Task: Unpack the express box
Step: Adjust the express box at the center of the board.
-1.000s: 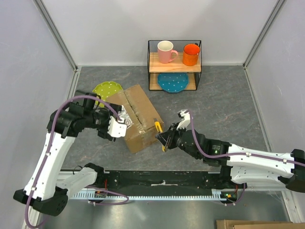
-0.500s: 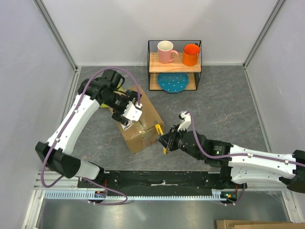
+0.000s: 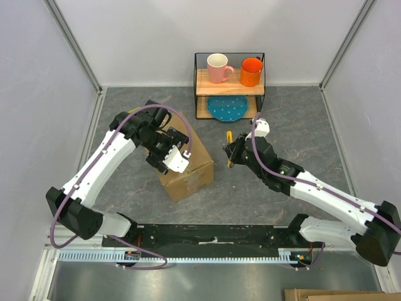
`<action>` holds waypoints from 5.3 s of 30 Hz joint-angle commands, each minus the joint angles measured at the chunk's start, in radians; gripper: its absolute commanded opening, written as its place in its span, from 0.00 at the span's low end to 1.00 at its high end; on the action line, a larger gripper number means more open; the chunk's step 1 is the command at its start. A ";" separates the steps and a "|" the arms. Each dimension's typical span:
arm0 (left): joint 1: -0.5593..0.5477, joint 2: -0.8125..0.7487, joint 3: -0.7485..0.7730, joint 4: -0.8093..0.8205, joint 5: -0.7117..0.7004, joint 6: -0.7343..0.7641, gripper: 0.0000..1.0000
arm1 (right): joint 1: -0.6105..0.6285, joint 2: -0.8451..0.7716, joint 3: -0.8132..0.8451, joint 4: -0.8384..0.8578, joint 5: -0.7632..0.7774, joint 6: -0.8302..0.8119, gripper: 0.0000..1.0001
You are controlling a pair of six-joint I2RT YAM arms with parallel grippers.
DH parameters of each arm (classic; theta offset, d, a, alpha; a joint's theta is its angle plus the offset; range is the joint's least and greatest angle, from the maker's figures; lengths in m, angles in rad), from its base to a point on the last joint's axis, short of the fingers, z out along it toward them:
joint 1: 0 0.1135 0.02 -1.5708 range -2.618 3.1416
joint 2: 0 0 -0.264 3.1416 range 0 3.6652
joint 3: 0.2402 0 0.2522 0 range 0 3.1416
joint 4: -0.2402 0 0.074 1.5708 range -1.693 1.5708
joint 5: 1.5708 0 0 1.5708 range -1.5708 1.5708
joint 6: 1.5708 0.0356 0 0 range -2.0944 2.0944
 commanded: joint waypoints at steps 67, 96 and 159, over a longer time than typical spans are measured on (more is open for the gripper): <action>0.058 0.051 0.221 -0.170 0.052 -0.352 0.63 | -0.084 0.498 0.297 0.274 -0.418 -0.180 0.00; 0.028 0.111 0.101 0.094 -0.181 -0.144 0.35 | 0.028 0.044 -0.265 0.647 -0.832 0.120 0.00; 0.291 -0.105 0.003 0.026 -0.433 -1.220 0.36 | -0.027 0.409 0.134 0.337 -0.208 -0.326 0.00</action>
